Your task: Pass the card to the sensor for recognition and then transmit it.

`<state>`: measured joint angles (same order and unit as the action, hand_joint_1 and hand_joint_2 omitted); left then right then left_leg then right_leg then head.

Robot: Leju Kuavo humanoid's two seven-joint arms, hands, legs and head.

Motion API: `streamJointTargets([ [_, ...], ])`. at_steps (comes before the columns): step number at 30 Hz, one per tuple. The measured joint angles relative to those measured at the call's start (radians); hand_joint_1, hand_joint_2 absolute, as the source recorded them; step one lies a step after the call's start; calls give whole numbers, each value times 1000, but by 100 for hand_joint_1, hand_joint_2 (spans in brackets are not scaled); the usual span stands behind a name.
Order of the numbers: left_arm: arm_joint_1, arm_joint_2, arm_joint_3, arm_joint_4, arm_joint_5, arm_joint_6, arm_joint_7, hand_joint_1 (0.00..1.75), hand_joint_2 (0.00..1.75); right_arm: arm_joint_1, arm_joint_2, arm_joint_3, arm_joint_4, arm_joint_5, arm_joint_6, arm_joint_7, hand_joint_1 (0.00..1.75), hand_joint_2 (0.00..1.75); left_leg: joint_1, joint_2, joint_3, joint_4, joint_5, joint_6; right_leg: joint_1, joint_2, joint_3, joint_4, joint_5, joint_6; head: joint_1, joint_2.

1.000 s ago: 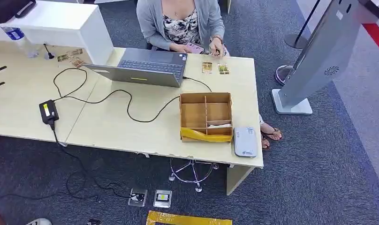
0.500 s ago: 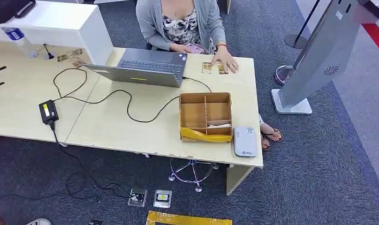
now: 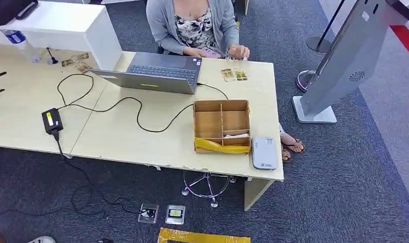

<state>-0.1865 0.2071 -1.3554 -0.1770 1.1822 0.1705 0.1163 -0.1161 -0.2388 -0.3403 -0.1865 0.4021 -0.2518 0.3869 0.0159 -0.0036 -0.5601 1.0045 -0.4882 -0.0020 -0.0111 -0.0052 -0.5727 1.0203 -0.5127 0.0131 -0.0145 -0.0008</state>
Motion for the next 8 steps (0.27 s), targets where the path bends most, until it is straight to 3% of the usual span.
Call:
streamJointTargets([
  [8, 0, 0, 6, 0, 32, 7, -5, 0, 0, 0, 10, -3, 0, 16, 44, -34, 0, 0, 0, 0, 0, 0, 0, 0, 0, 0, 0, 0, 0, 0, 0, 0],
])
